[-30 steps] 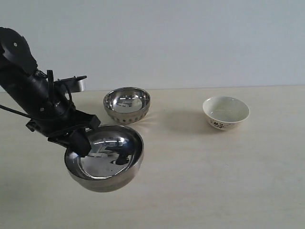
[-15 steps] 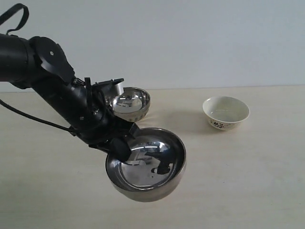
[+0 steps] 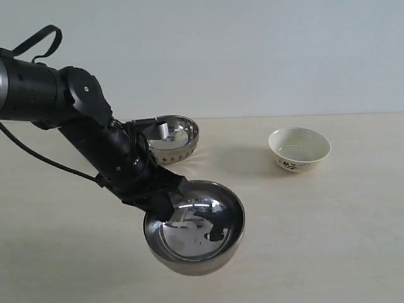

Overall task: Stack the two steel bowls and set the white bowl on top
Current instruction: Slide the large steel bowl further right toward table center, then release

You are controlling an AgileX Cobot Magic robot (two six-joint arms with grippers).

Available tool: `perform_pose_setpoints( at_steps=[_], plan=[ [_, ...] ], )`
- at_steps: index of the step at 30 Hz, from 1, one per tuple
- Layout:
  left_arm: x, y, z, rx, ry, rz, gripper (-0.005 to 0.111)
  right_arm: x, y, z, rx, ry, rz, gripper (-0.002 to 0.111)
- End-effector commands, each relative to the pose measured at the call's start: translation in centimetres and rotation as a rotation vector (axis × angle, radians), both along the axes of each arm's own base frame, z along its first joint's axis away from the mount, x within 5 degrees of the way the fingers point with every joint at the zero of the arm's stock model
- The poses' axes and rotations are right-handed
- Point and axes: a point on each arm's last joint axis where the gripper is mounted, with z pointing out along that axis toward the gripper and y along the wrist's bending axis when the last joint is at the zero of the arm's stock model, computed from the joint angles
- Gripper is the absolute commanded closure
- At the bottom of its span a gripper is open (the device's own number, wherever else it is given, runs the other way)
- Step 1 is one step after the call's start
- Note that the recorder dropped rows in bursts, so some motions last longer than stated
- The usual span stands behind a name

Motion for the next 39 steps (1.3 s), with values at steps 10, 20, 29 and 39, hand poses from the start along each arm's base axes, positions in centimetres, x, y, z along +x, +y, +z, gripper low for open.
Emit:
perform_pose_setpoints(
  at_steps=[10, 20, 29, 39],
  plan=[
    [0.1, -1.0, -1.6, 0.007, 0.021, 0.039, 0.103, 0.0, -0.1, 0.1, -0.003, -0.014, -0.005, 0.108],
    [0.6, -1.1, -2.4, 0.001, 0.003, 0.068, 0.103, 0.0, -0.1, 0.1, -0.003, -0.014, -0.005, 0.108],
    [0.7, -1.3, -2.3, -0.022, 0.009, 0.102, 0.103, 0.0, -0.1, 0.1, -0.003, -0.014, -0.005, 0.108],
    [3.3, -1.9, -0.2, -0.066, 0.02, 0.158, 0.103, 0.0, -0.1, 0.1, -0.003, -0.014, -0.005, 0.108]
  ],
)
